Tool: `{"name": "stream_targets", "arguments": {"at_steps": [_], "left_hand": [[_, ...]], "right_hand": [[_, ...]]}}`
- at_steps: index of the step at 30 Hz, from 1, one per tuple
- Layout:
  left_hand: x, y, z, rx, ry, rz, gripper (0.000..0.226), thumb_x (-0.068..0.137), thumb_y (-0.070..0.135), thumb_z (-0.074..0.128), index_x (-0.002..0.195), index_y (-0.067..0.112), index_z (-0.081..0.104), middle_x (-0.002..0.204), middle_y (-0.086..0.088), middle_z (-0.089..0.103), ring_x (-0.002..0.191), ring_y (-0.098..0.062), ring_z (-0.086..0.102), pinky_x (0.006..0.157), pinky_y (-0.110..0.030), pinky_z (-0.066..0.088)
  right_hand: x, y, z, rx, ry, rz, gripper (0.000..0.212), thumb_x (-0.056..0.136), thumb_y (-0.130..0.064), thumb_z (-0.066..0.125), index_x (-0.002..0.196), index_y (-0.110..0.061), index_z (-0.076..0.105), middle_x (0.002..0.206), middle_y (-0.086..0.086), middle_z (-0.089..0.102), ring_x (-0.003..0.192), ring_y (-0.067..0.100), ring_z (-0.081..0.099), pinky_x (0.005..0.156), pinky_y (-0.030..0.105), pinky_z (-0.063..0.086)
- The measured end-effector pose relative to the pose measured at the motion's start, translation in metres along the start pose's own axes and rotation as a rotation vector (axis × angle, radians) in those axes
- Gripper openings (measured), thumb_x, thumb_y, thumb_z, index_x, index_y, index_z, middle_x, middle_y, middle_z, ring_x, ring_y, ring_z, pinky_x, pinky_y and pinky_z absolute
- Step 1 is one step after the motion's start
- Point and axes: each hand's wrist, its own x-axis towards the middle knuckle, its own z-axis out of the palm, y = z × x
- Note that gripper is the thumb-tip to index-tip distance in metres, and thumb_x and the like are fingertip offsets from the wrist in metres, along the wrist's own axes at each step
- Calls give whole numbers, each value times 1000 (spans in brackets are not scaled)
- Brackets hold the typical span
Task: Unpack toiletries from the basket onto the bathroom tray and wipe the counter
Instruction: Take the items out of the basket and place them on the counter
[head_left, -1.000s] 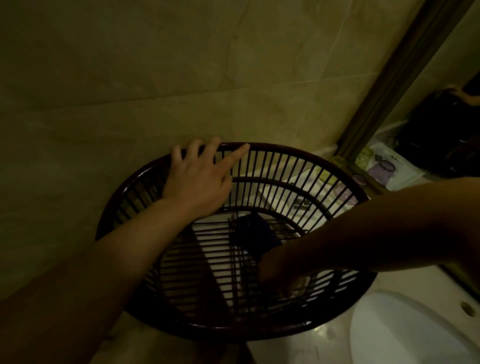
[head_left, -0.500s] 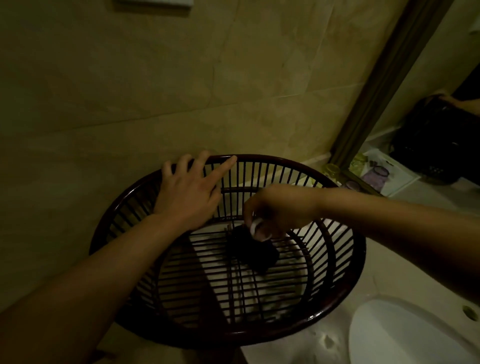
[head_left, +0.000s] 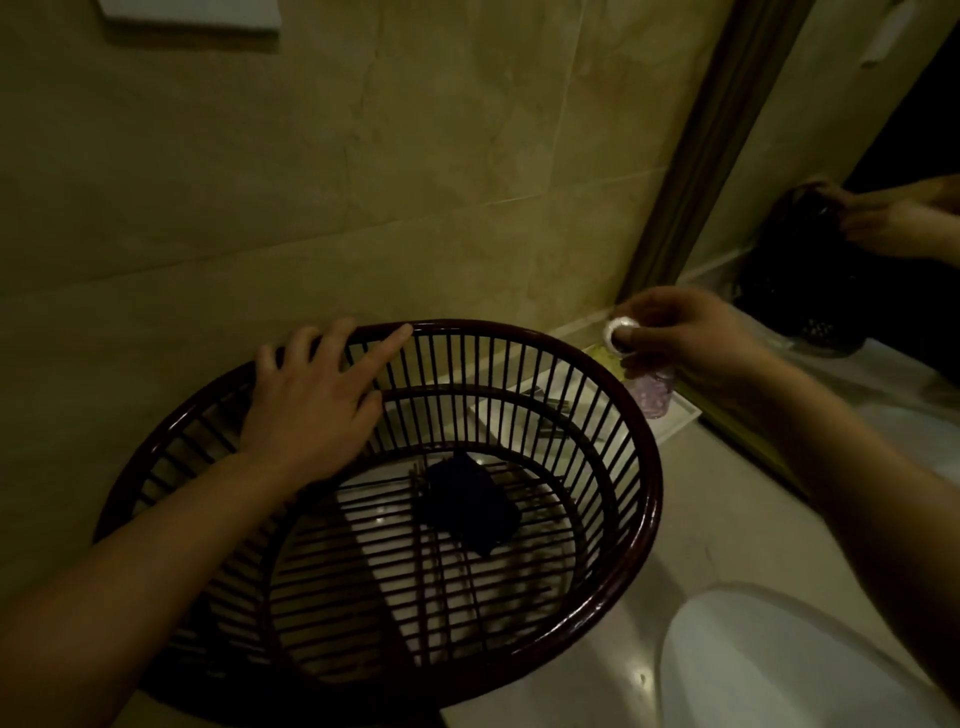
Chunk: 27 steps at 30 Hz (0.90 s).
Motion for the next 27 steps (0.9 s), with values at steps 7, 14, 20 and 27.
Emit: {"name": "stream_targets", "arguments": {"at_steps": [7,14,20,27], "left_hand": [[0,0,0,23,-22,-12,68,90,48,32,152,50,5,149,-13,36,123,-41,37,95,-61,30],[0,3,-3,20,-43,-21,67,88,48,31,152,48,12,148,-15,37,122,-41,36,94,-60,30],[1,4,-4,21,-46,-11,68,88,49,32,153,47,12,147,-16,37,121,-41,35,93,-60,31],[1,3,-2,32,-41,-10,70,87,45,38,153,47,13,147,-15,37,120,-40,35,93,-58,30]], "right_hand": [[46,131,11,-244,128,403,24,88,2,64,112,3,64,83,14,66,63,22,65,45,25,51],[62,187,16,-295,234,506,22,84,-2,66,107,-2,66,97,23,68,78,37,70,66,45,62],[67,197,19,-350,222,519,20,84,-5,68,104,-7,64,104,21,66,88,38,68,74,50,61],[69,203,22,-401,233,521,27,84,-3,66,111,-6,66,105,20,66,91,37,67,78,48,60]]}}
